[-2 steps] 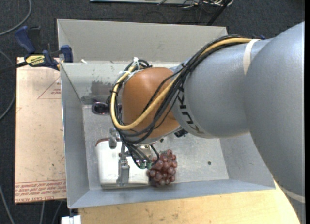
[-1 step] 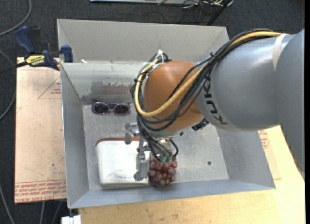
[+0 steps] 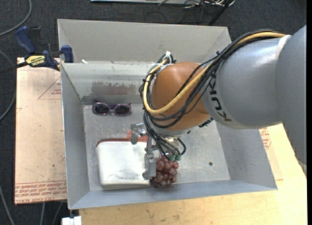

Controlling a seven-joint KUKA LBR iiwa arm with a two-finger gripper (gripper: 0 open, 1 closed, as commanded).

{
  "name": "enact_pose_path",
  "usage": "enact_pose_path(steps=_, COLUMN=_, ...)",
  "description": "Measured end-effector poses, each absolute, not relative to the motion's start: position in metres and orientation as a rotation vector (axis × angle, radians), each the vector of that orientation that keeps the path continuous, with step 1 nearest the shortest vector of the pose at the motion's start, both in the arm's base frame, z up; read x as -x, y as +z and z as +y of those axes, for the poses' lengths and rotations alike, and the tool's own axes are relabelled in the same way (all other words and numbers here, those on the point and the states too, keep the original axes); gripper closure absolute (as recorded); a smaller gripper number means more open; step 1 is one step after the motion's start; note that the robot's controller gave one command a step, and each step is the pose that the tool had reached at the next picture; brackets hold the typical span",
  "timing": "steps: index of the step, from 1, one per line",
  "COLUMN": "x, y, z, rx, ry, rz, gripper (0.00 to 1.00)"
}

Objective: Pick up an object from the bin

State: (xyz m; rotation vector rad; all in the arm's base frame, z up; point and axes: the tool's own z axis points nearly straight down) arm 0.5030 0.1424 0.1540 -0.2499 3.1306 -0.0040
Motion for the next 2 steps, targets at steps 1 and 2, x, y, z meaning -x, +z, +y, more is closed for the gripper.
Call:
enact_pose_path(steps=1, x=-0.511, y=0.139, z=0.121, rx=0.187, ry=0.008, rz=3.137, gripper=0.0)
enact_pose_path(steps=2, x=-0.526, y=0.143, z=0.074, rx=0.029, ry=0.0, rz=3.141, gripper=0.0)
